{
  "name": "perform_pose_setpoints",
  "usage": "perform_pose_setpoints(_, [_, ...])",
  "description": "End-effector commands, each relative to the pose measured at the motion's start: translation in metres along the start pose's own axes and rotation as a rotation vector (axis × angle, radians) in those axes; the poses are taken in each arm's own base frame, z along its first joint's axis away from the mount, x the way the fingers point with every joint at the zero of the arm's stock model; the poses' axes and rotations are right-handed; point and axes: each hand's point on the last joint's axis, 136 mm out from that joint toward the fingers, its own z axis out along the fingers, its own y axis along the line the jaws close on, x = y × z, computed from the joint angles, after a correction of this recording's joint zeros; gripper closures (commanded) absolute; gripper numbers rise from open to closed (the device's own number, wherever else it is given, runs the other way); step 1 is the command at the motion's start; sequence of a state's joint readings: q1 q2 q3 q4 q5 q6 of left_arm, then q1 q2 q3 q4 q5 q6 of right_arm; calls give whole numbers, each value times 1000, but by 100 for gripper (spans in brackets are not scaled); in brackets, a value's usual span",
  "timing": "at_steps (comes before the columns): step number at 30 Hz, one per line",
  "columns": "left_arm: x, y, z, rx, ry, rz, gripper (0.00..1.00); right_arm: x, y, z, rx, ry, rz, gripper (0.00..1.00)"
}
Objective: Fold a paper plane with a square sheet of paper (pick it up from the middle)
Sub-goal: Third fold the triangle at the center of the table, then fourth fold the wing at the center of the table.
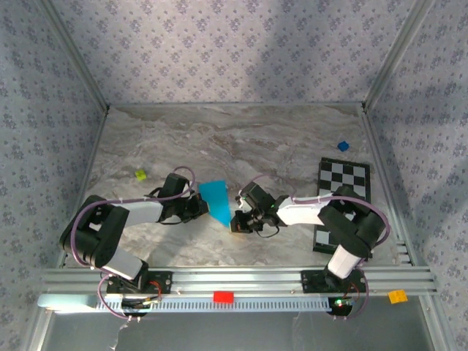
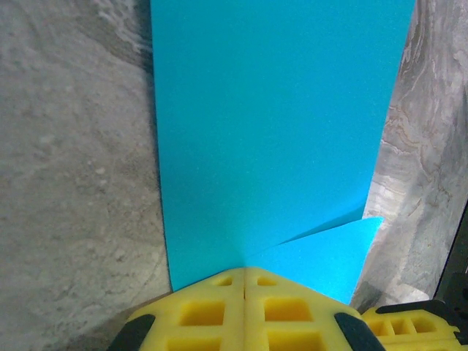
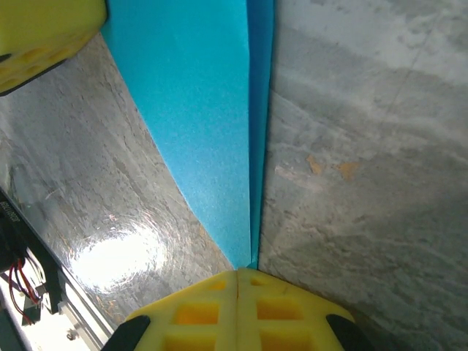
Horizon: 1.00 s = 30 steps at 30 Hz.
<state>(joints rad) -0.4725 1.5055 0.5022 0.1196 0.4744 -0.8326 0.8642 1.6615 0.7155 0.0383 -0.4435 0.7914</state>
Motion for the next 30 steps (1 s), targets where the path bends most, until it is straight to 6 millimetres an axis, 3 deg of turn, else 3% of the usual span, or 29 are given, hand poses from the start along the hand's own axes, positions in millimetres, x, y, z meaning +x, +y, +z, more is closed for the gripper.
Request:
perform_pose_setpoints(1, [25,35,5,-121,51,-82,100,-2,-9,-13,63,-30,-12,97])
perform_pose_setpoints(4, [27,29,5,-97,34,-103,100,-12,-3,-30,77,-99,-24,96])
perform_pose_setpoints(8, [31,16,2,-92,1,-95,100,-24,-7,-55,124,-193,-17,86])
perform_pose_setpoints(12, [42,-12,-1,-46,-44,-71,100,-32,-13,-75,208,-265,-32,65])
perform_pose_setpoints(16, [32,-14,-26,-101,-154,-56,89,-38,-11,-85,264,-300,-76,50])
perform_pose_setpoints(19, [22,-23,-48,-71,-213,-31,75,-41,-2,-81,231,-304,-94,50])
perform_pose_setpoints(22, [15,-21,-63,-56,-217,-23,67,-44,11,-71,179,-277,-133,55])
perform_pose_setpoints(26, [13,-20,-67,-5,-158,-32,60,-48,27,-53,108,-226,-178,57])
perform_pose_setpoints(30, [11,-25,-66,63,-89,-30,55,-54,27,-37,112,-198,-172,59])
